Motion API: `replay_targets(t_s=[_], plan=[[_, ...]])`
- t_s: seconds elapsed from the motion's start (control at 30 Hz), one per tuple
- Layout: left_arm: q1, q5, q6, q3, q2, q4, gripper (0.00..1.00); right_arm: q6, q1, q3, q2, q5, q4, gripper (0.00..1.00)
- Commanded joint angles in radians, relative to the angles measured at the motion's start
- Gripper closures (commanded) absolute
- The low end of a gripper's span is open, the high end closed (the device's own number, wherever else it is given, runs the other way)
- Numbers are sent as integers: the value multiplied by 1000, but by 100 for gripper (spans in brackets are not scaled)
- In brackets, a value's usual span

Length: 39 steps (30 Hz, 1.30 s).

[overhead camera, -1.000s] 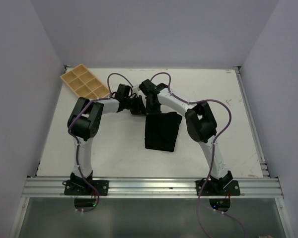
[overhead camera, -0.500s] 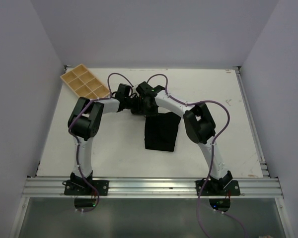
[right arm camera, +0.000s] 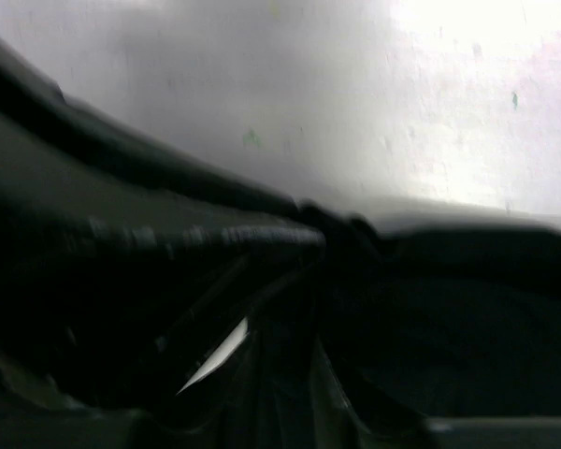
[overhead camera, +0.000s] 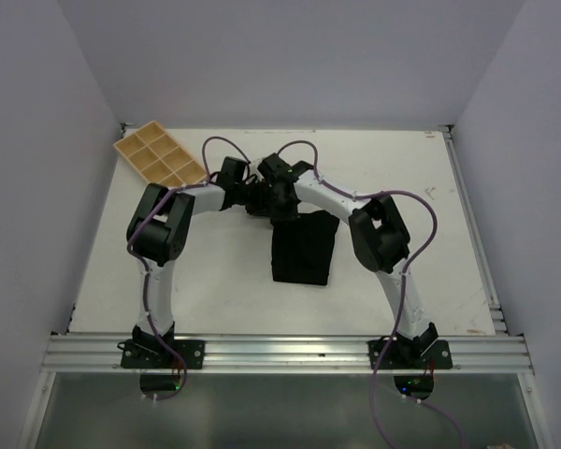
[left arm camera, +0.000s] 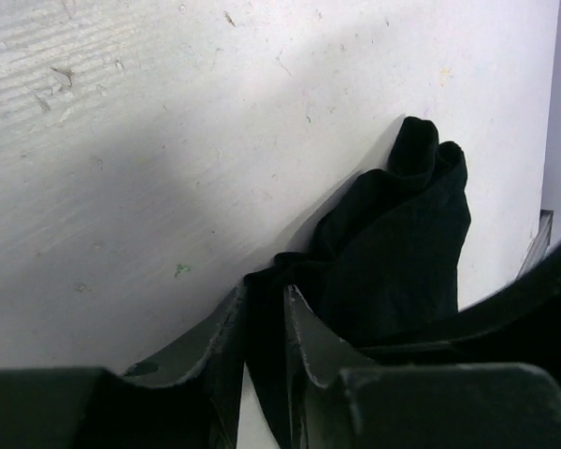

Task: Roll the underwear
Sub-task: Fold the underwear

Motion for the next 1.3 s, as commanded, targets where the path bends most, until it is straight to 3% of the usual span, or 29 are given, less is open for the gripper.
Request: replay_targets(t_s=[0.0,0.17,0.4,1.0,1.2,1.27], plan=[[7,-71,22,-18,-67,-60,73,-53,2,-59,-183,-50,-14,67],[19,-93,24,-12,-125,-106,61,-70,-2,-197,-338,-113,-7,62],[19,-111,52,-2,-168,-157,59,-40,4,-322,-416,-160,34,66],[-39,-52,47,31,-78,-171,57,35,197,-417,-335,-78,129,72],[-47,-71,67,53,-53,-198,70,32,216,-428,-295,-52,131,73],[-45,-90,75,51,-62,-209,82,28,223,-431,-294,-56,131,73]])
